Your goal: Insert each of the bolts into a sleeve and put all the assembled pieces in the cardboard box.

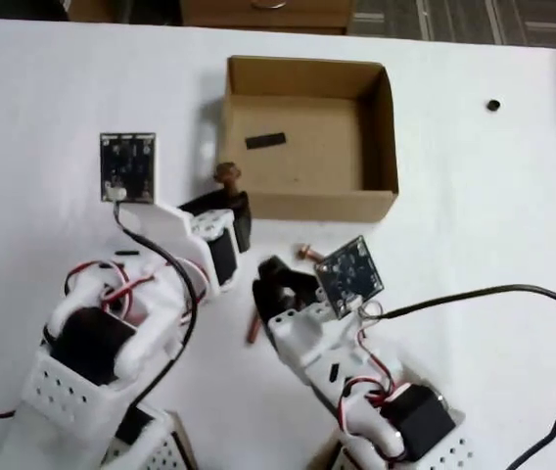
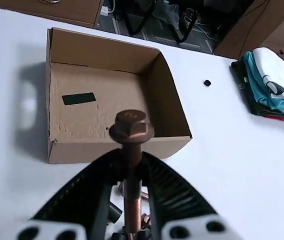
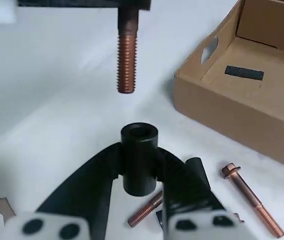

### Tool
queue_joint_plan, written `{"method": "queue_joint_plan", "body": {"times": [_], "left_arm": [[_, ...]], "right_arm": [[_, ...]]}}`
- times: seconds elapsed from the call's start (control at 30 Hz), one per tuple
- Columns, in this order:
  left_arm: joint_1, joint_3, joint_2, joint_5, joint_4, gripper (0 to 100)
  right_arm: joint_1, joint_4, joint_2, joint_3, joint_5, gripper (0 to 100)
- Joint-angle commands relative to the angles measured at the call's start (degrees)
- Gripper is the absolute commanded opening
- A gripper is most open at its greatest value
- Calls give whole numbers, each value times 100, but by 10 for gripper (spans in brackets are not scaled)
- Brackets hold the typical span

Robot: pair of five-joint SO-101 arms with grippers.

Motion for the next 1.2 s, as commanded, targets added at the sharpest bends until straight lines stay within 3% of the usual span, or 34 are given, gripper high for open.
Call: {"method": "queue_joint_plan", "body": {"times": [0.0,0.97,1.17], "left_arm": [[0,-31,-132,246,-176,22],[246,180,-123,369,-185,22],[598,382,-123,369,-202,22]], "right_arm": [[-22,-347,75,105,0,20],[-31,-840,75,360,-9,20],[-31,-840,75,360,-18,20]]}}
